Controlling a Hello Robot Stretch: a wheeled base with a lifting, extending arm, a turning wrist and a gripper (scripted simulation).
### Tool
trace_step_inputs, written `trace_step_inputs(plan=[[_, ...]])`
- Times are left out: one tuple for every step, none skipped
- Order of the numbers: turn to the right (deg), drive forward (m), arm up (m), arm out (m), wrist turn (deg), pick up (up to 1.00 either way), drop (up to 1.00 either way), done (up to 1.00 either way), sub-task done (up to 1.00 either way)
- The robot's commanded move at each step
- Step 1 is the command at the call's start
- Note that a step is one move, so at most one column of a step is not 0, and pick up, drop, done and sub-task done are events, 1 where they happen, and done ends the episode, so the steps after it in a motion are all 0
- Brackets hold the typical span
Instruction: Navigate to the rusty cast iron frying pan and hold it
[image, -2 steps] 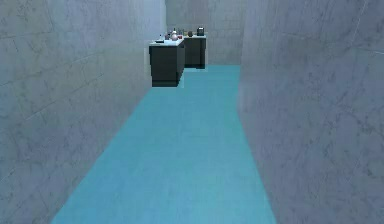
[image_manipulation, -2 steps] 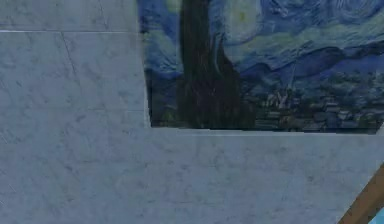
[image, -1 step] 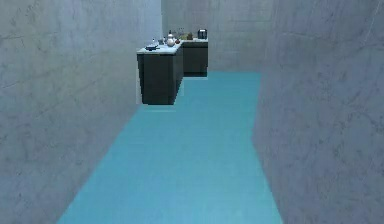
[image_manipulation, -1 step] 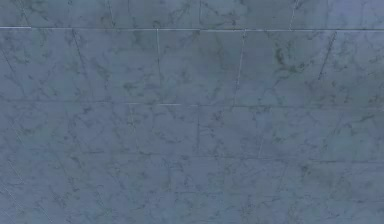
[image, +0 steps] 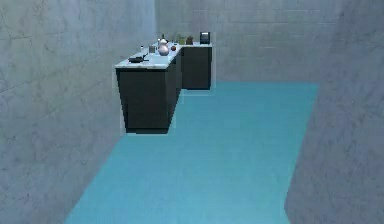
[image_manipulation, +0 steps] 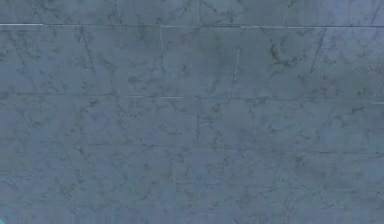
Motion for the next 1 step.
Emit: trace_step_inputs(plan=[[0.0, 1.00, 0.00, 0.00, 0.0, 0.00, 0.00, 0.00, 0.00]])
